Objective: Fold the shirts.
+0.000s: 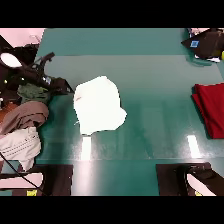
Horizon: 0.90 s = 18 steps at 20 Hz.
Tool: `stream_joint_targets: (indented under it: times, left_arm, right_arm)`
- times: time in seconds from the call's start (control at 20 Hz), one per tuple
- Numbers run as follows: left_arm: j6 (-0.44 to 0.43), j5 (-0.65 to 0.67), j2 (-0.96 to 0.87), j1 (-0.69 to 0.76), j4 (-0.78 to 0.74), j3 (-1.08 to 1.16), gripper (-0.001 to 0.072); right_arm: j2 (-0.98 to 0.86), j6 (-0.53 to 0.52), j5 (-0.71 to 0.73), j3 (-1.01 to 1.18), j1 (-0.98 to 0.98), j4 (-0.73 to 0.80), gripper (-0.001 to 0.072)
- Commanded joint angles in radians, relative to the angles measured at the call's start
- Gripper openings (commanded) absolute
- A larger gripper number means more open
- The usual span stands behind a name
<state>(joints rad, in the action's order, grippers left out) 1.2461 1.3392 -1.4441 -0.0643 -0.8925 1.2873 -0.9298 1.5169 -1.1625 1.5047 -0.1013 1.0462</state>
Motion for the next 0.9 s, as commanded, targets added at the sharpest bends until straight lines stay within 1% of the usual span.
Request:
stream_joint_targets:
  times: [0.0,0.15,0.25,0.3,0.45,0.5,0.55,0.6,0.7,0.85]
  left_arm:
    - [-0.047,-0.14,0.001,0.0,0.008,-0.112,0.0541]
    - [-0.049,-0.264,-0.006,0.04,0.007,-0.133,0.054]
    - [-0.04,-0.312,-0.03,0.06,0.009,-0.132,0.054]
    - [-0.021,-0.324,-0.046,0.064,0.011,-0.132,0.054]
    - [-0.015,-0.33,-0.067,0.064,0.021,-0.132,0.0538]
    - [-0.015,-0.333,-0.067,0.064,0.022,-0.129,0.0383]
    - [-0.016,-0.329,-0.066,0.064,0.02,-0.124,0.0099]
    - [-0.017,-0.314,-0.065,0.064,0.021,-0.112,0.0023]
    - [-0.018,-0.252,-0.056,0.064,0.015,-0.06,0.0023]
    - [-0.038,-0.172,-0.007,0.064,0.009,0.036,0.0023]
  right_arm:
    - [0.0,0.001,0.0,-0.034,-0.001,-0.006,0.0016]
    - [0.0,0.001,0.002,-0.034,-0.001,-0.006,0.0016]
    - [0.0,0.001,0.0,-0.034,-0.001,-0.006,0.0016]
    - [0.0,0.001,-0.002,-0.034,-0.001,-0.006,0.0016]
    - [0.0,0.001,-0.008,-0.034,-0.001,-0.006,0.0016]
    - [0.0,0.001,-0.019,-0.034,-0.001,-0.006,0.0016]
    - [0.0,0.001,-0.04,-0.034,-0.001,-0.006,0.0016]
    - [0.0,0.001,-0.065,-0.034,-0.001,-0.006,0.0016]
    - [0.003,0.003,-0.115,-0.055,-0.014,-0.005,0.0016]
    - [0.019,0.068,-0.116,-0.237,-0.076,-0.005,0.0018]
